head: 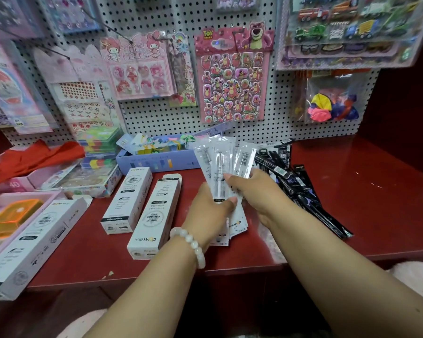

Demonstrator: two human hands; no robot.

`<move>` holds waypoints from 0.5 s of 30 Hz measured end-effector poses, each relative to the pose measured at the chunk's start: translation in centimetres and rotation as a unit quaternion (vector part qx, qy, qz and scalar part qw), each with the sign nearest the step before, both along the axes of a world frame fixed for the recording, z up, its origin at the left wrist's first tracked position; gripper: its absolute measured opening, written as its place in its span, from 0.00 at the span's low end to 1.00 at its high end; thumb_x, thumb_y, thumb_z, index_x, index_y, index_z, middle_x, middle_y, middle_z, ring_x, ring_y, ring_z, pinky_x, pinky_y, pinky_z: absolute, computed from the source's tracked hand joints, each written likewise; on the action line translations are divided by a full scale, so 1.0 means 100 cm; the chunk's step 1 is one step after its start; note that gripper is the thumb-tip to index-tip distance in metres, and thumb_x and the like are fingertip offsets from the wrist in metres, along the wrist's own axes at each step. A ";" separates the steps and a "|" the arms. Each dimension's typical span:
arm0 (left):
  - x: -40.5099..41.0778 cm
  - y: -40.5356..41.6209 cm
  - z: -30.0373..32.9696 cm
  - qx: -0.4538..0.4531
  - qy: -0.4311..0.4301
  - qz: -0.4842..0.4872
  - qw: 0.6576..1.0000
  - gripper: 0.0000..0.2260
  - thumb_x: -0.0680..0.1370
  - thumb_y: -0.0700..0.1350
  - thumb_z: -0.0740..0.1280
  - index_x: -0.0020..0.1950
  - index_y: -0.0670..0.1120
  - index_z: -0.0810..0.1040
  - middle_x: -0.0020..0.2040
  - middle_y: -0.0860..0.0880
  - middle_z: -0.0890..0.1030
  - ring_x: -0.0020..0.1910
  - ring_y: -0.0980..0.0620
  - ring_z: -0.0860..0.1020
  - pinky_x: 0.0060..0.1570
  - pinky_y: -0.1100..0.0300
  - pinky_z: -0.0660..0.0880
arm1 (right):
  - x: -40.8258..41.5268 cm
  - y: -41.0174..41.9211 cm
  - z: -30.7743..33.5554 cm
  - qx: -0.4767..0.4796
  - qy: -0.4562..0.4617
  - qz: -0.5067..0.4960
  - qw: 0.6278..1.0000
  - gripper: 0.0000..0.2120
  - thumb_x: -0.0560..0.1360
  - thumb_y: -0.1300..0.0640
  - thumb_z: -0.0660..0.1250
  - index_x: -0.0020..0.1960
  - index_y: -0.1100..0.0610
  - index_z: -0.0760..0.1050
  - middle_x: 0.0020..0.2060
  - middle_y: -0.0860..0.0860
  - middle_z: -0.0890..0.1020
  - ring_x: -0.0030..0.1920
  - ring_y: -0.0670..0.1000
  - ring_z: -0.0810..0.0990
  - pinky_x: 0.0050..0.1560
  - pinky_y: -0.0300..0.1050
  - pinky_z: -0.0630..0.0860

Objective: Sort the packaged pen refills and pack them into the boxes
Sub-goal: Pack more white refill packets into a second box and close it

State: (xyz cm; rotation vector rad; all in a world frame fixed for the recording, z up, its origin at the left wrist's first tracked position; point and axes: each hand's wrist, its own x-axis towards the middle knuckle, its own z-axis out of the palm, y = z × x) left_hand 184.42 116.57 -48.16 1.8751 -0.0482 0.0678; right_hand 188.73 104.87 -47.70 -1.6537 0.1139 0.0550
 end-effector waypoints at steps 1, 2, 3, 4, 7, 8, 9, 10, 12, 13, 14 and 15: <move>0.002 0.000 -0.003 0.008 -0.005 0.001 1.000 0.15 0.73 0.47 0.69 0.58 0.53 0.70 0.53 0.52 0.80 0.52 0.54 0.79 0.55 0.53 0.76 | -0.002 -0.001 0.001 0.008 -0.018 0.014 1.000 0.39 0.59 0.38 0.73 0.64 0.58 0.71 0.51 0.51 0.79 0.47 0.51 0.78 0.43 0.44 0.74; 0.005 -0.001 -0.004 0.015 -0.018 0.000 1.000 0.17 0.73 0.48 0.69 0.59 0.52 0.70 0.53 0.52 0.80 0.52 0.54 0.79 0.55 0.53 0.76 | -0.003 -0.002 0.002 0.027 -0.035 0.035 0.998 0.29 0.65 0.43 0.73 0.61 0.57 0.74 0.48 0.50 0.82 0.45 0.49 0.80 0.42 0.42 0.74; 0.007 -0.001 -0.004 0.021 -0.028 -0.001 0.999 0.17 0.73 0.47 0.69 0.60 0.51 0.69 0.54 0.52 0.79 0.52 0.55 0.79 0.54 0.55 0.77 | -0.003 -0.002 0.003 0.044 -0.050 0.060 0.996 0.20 0.70 0.49 0.72 0.59 0.56 0.76 0.47 0.49 0.84 0.46 0.49 0.82 0.43 0.41 0.77; 0.010 -0.002 -0.002 0.018 -0.044 -0.004 0.999 0.18 0.74 0.46 0.68 0.61 0.50 0.69 0.54 0.52 0.79 0.53 0.56 0.78 0.51 0.58 0.77 | -0.004 -0.001 0.006 0.054 -0.060 0.071 0.994 0.15 0.72 0.54 0.71 0.57 0.56 0.77 0.48 0.51 0.85 0.48 0.51 0.84 0.47 0.43 0.79; 0.019 -0.003 0.002 0.004 -0.104 -0.016 0.994 0.21 0.74 0.40 0.68 0.65 0.52 0.69 0.56 0.56 0.79 0.53 0.64 0.78 0.45 0.69 0.74 | -0.003 0.001 0.016 0.055 -0.117 0.080 0.988 0.19 0.69 0.55 0.74 0.58 0.55 0.75 0.50 0.55 0.84 0.52 0.56 0.83 0.56 0.55 0.78; 0.020 -0.003 0.004 -0.002 -0.119 -0.016 0.993 0.21 0.74 0.38 0.67 0.65 0.52 0.70 0.55 0.56 0.80 0.52 0.64 0.78 0.45 0.70 0.75 | -0.003 0.001 0.018 0.050 -0.135 0.082 0.986 0.20 0.68 0.57 0.74 0.58 0.55 0.73 0.51 0.54 0.84 0.53 0.54 0.82 0.57 0.54 0.78; 0.021 -0.002 0.005 -0.011 -0.130 -0.015 0.991 0.21 0.74 0.37 0.67 0.64 0.52 0.71 0.55 0.56 0.81 0.53 0.63 0.79 0.46 0.69 0.76 | -0.003 0.001 0.018 0.043 -0.152 0.083 0.984 0.20 0.69 0.59 0.74 0.59 0.54 0.72 0.52 0.52 0.83 0.53 0.51 0.82 0.58 0.51 0.77; 0.022 -0.001 0.005 -0.021 -0.141 -0.016 0.990 0.21 0.74 0.36 0.66 0.64 0.52 0.72 0.55 0.56 0.81 0.54 0.62 0.79 0.48 0.66 0.77 | -0.005 0.000 0.018 0.037 -0.167 0.088 0.981 0.20 0.70 0.61 0.73 0.59 0.52 0.72 0.53 0.51 0.82 0.54 0.49 0.81 0.58 0.49 0.77; 0.024 0.000 0.004 -0.022 -0.157 -0.022 0.987 0.21 0.74 0.34 0.65 0.63 0.52 0.73 0.54 0.55 0.81 0.55 0.59 0.79 0.51 0.60 0.78 | -0.006 -0.001 0.016 0.043 -0.182 0.100 0.977 0.19 0.70 0.62 0.73 0.57 0.50 0.72 0.55 0.50 0.81 0.56 0.48 0.80 0.59 0.47 0.76; 0.024 0.000 0.003 -0.020 -0.157 -0.030 0.987 0.22 0.73 0.33 0.64 0.62 0.53 0.74 0.54 0.54 0.82 0.54 0.58 0.80 0.51 0.58 0.78 | -0.006 0.000 0.014 0.047 -0.188 0.107 0.975 0.20 0.69 0.61 0.74 0.56 0.49 0.73 0.55 0.50 0.81 0.57 0.49 0.79 0.60 0.47 0.75; 0.025 0.000 0.002 -0.022 -0.157 -0.041 0.987 0.22 0.72 0.33 0.64 0.61 0.54 0.75 0.54 0.53 0.82 0.54 0.57 0.80 0.51 0.57 0.78 | -0.005 0.000 0.012 0.050 -0.189 0.112 0.974 0.20 0.68 0.60 0.74 0.56 0.49 0.73 0.55 0.50 0.81 0.58 0.49 0.79 0.60 0.47 0.75; 0.026 0.000 0.001 -0.019 -0.153 -0.048 0.987 0.22 0.71 0.34 0.64 0.60 0.54 0.75 0.54 0.52 0.82 0.54 0.56 0.80 0.52 0.56 0.78 | -0.005 0.001 0.010 0.056 -0.185 0.118 0.974 0.21 0.67 0.59 0.74 0.57 0.49 0.73 0.55 0.50 0.81 0.58 0.49 0.79 0.59 0.46 0.76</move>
